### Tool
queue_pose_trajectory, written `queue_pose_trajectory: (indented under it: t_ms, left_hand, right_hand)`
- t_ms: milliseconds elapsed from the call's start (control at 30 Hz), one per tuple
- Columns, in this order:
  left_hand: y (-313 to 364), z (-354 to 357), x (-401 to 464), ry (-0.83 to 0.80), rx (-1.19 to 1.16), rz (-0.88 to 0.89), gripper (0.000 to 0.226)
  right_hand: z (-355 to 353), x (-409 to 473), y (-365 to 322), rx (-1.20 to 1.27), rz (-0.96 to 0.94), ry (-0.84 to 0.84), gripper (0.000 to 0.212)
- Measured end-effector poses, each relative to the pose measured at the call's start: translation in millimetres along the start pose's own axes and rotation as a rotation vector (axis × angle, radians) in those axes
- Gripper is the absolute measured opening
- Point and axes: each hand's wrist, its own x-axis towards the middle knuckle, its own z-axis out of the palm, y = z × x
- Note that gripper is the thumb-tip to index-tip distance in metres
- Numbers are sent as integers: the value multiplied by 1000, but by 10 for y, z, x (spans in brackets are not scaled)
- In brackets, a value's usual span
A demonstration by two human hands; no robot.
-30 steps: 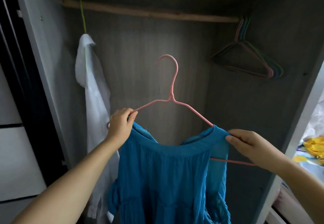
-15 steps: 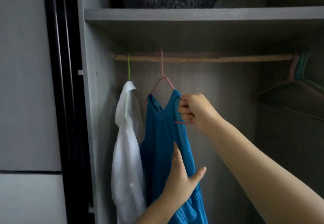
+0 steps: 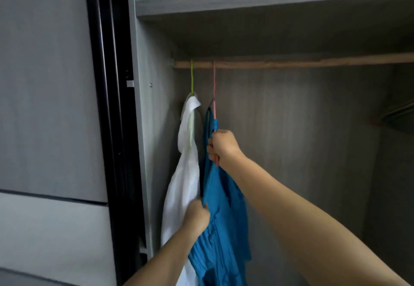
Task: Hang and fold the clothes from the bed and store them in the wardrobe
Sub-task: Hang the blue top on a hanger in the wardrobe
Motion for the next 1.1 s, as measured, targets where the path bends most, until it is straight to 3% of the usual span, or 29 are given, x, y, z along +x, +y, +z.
queue_pose_trajectory:
  t_ms: [100, 233, 367, 467, 567, 667, 767, 933, 1100]
  left_hand:
    - [-150, -129, -46, 80, 8, -19, 26]
    - [-238, -306, -206, 73, -38, 43, 27]
    - [-241, -325, -547, 185, 57, 230, 53]
    - [-133, -261, -822, 320, 136, 432, 54]
    - [-36, -60, -1078, 321, 187, 571, 55]
    - [-9, 257, -1352, 213, 218, 603, 53]
    - [-1, 697, -1681, -34, 145, 625, 34]
    - [133, 1489, -2386, -440, 47, 683, 13]
    - [497, 2302, -3168, -727, 87, 915, 12]
  right_hand:
    - [71, -28, 31, -95, -60, -58, 29]
    - [-60, -135, 66, -257, -122, -76, 14]
    - [-464, -275, 345, -311, -202, 91, 31]
    - [-828, -456, 639, -412, -189, 175, 31]
    - [-1243, -756, 956, -557, -144, 244, 32]
    - [-1708, -1208, 1248, -732, -57, 320, 33]
    - [-2177, -1790, 1463, -896, 93, 365, 36]
    - [-2882, -2905, 1588, -862, 373, 434, 35]
    - [-3664, -4072, 1514, -937, 458, 632, 34]
